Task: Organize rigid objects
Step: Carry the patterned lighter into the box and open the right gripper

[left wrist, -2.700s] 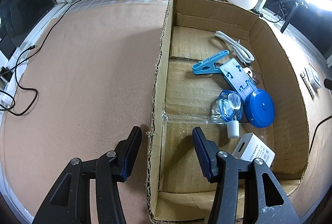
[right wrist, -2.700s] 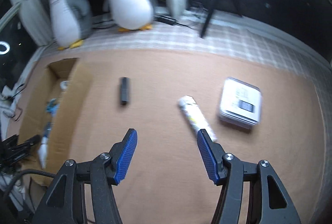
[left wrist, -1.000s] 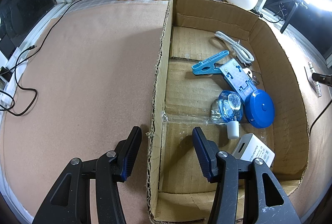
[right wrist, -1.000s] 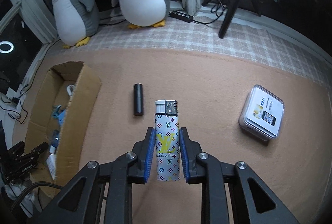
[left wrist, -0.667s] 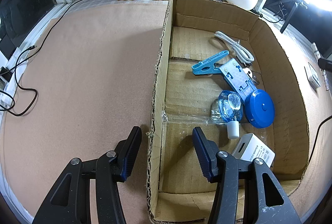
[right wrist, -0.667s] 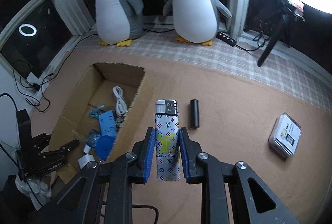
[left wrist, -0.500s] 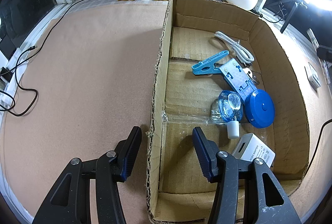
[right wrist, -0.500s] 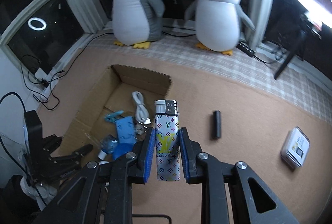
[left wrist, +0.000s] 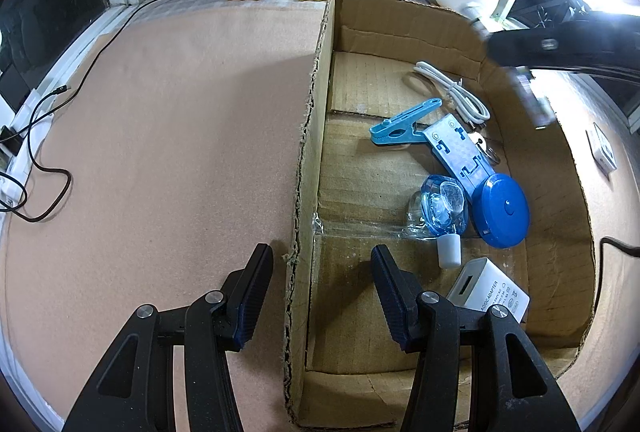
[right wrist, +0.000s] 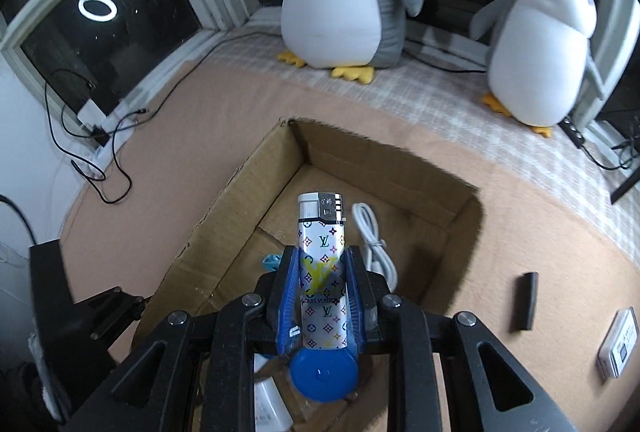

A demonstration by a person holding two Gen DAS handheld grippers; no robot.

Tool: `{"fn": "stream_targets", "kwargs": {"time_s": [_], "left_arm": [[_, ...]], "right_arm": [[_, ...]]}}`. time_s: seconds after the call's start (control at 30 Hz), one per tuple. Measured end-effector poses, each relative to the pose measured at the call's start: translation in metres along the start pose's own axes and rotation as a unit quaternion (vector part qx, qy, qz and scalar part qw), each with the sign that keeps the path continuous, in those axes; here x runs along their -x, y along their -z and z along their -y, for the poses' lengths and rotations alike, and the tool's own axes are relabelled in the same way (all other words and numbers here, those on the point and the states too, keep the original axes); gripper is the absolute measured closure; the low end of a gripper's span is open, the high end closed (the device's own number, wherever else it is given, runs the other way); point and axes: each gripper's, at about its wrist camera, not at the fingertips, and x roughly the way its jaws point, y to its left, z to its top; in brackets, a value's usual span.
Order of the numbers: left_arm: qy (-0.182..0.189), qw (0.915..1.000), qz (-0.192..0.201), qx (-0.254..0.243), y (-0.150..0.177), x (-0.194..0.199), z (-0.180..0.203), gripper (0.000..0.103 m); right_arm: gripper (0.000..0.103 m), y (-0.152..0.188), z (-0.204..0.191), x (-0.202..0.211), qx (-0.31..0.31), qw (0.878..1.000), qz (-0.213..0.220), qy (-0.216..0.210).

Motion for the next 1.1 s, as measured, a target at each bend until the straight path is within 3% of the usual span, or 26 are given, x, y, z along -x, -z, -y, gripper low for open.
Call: {"fn": "stream_targets", "kwargs": {"time_s": [0.8, 0.93, 1.1], "left_arm": [[0.003, 1.0000, 0.001, 0.003, 0.001, -0.001, -0.001, 0.048], [0.003, 1.0000, 0.001, 0.003, 0.001, -0.001, -0.001, 0.048], [0.002, 1.0000, 0.001, 0.003, 0.001, -0.001, -0.001, 0.048]], "right_arm": [[0.081, -0.027, -0.007, -0.052, 0.021, 0.999, -0.035, 0.028], [0.065, -0.028, -0.006, -0.050, 0.020, 0.999, -0.027, 0.027], [0.058, -0.030, -0.005, -0.044, 0.018, 0.999, -0.016, 0.027]]}}
